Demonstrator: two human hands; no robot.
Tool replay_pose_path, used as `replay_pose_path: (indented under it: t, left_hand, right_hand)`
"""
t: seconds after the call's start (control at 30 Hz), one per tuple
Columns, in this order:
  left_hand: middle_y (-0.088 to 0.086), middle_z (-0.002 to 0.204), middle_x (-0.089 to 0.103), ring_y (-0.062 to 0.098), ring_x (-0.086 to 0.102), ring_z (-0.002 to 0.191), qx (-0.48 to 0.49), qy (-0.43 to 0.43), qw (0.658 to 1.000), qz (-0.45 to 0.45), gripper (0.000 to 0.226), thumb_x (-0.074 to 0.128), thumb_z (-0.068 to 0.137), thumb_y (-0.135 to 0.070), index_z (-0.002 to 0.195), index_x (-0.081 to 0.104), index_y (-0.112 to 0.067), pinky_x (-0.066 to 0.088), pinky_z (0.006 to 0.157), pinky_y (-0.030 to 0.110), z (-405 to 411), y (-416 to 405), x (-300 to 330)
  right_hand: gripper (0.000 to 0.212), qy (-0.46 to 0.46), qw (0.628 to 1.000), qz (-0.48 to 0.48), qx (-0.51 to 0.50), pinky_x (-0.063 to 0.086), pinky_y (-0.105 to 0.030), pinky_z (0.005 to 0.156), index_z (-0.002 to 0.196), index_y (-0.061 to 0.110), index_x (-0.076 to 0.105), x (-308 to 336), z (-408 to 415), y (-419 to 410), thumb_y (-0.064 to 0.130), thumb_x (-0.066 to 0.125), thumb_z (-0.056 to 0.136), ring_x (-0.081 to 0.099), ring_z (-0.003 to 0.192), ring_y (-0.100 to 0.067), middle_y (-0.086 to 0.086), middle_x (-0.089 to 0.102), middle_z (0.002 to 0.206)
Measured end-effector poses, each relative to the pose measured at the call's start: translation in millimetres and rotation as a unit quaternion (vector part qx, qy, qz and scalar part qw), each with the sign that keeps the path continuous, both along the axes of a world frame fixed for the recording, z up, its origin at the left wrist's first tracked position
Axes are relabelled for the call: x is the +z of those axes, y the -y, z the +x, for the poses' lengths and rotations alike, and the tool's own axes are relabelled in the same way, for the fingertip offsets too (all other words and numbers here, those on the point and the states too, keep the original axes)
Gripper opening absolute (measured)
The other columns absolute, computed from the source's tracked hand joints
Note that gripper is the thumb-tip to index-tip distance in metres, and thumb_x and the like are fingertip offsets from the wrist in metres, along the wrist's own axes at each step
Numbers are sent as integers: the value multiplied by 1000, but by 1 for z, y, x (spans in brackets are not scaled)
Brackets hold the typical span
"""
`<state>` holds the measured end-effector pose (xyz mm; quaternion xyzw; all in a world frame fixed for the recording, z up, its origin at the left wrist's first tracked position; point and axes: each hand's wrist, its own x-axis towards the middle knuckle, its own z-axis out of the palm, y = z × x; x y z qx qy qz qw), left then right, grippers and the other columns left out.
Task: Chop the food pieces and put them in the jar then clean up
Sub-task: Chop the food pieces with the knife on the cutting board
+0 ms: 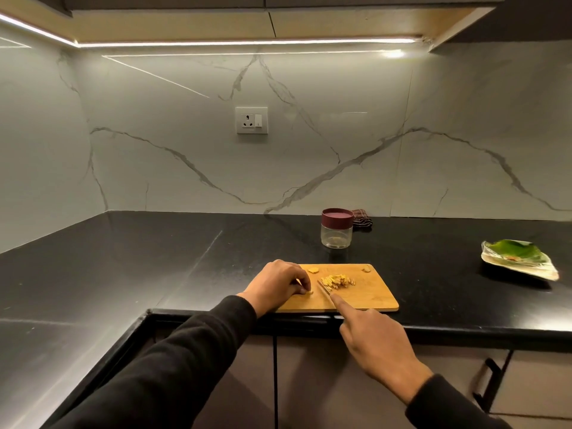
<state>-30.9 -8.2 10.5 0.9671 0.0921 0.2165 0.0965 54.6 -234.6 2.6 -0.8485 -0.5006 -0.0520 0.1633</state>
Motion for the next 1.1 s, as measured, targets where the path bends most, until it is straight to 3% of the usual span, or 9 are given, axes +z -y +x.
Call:
replay_pose_path:
  t: [0.3, 0.7, 0.93, 1.1]
  left_hand:
    - [-10, 100, 71, 3, 63, 89, 28, -19, 999, 10, 7, 74, 89, -23, 94, 78, -26, 57, 86, 25, 5, 0, 6]
    - [-8, 102, 73, 5, 65, 91, 33, -36, 999, 20, 9, 73, 90, -22, 98, 78, -24, 56, 89, 25, 6, 2, 11]
    - [-7, 101, 73, 5, 65, 89, 51, -37, 998, 8, 9, 73, 90, -22, 98, 78, -23, 56, 88, 24, 7, 3, 11]
    - [-8, 98, 73, 6, 65, 89, 59, -32, 998, 2, 8, 75, 89, -24, 96, 78, -24, 57, 87, 25, 7, 3, 10]
  right_hand:
    - [56, -27, 999, 0, 32, 28, -21, 50, 159, 41, 13, 7, -6, -18, 36, 35, 108, 44, 62, -5, 9, 47, 73]
    - [53, -57, 996, -22, 58, 44, -23, 70, 159, 38, 21, 11, -3, -40, 34, 36, 107, 56, 88, -11, 3, 64, 109]
    - [55, -67, 996, -28, 59, 50, -27, 77, 159, 38, 18, 9, -3, -41, 33, 37, 107, 58, 90, -12, 2, 65, 108]
    - [57, -88, 994, -21, 58, 47, -27, 74, 159, 38, 16, 5, -6, -32, 33, 36, 107, 56, 85, -12, 3, 60, 98]
